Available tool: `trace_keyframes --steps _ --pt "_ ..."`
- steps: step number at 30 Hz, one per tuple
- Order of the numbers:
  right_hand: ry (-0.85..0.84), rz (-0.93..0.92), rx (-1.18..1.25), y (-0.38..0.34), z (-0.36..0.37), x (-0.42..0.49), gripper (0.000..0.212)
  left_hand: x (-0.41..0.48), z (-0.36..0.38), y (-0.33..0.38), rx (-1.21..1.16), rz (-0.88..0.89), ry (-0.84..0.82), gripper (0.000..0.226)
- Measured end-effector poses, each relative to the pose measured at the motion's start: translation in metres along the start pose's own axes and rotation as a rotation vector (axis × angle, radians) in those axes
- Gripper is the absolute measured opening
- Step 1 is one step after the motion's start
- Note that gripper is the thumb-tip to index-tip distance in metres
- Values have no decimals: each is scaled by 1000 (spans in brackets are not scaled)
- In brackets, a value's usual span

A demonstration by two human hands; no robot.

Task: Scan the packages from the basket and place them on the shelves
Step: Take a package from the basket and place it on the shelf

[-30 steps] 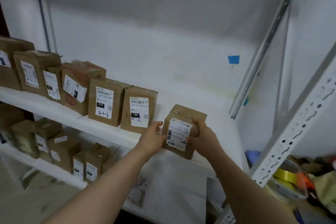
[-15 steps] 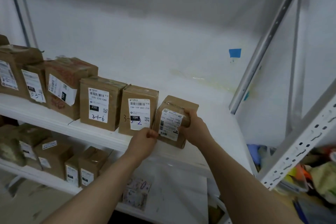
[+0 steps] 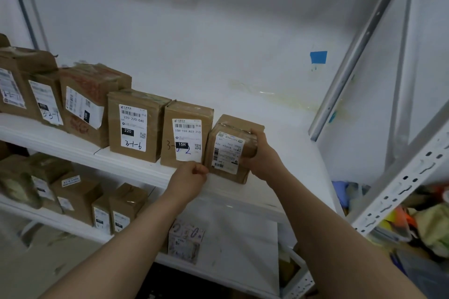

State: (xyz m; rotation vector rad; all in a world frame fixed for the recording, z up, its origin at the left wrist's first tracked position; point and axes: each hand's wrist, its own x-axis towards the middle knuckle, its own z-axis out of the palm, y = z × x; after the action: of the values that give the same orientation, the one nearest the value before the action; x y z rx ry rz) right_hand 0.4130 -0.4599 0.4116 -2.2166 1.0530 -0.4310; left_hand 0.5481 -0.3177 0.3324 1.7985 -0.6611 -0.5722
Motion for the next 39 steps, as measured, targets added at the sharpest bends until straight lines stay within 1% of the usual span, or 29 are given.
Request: trace_keyframes --steps 3,6,9,13,17,22,25,28,29,31,32,34,36,39 --pt "51 18 39 7 -1 -10 95 -9 2 1 -10 2 30 17" --pt "132 51 111 22 -1 -29 91 -29 11 2 -41 -16 43 18" --pt "156 55 139 47 3 -55 77 -57 26 -10 -82 -87 57 20" --pt "116 49 140 86 18 -89 46 -103 49 -39 -91 -213 93 18" --pt "15 13 114 115 47 -117 24 -141 65 -71 -77 -306 121 17" --pt "-240 33 88 161 119 -151 10 -186 76 -128 -30 -469 151 11" --pt "-356 70 104 190 158 -170 13 -209 77 -161 -9 -555 160 11" --pt "-489 173 80 216 185 -184 22 -220 76 -191 -31 -618 172 13" --pt "-538 203 67 225 193 -187 20 -223 75 -199 -39 -634 164 13" --pt "-619 234 4 239 208 -190 6 -226 74 -213 -52 -658 147 13" --pt "-654 246 -38 244 215 -190 10 -226 73 -220 -55 -667 139 13" --pt "-696 304 -87 250 231 -191 17 -224 70 -233 -42 -683 117 16" --pt "-711 378 -86 250 246 -190 16 -219 64 -246 -35 -689 80 16" --pt "-697 497 -50 254 272 -184 15 -208 53 -267 -6 -709 14 11"
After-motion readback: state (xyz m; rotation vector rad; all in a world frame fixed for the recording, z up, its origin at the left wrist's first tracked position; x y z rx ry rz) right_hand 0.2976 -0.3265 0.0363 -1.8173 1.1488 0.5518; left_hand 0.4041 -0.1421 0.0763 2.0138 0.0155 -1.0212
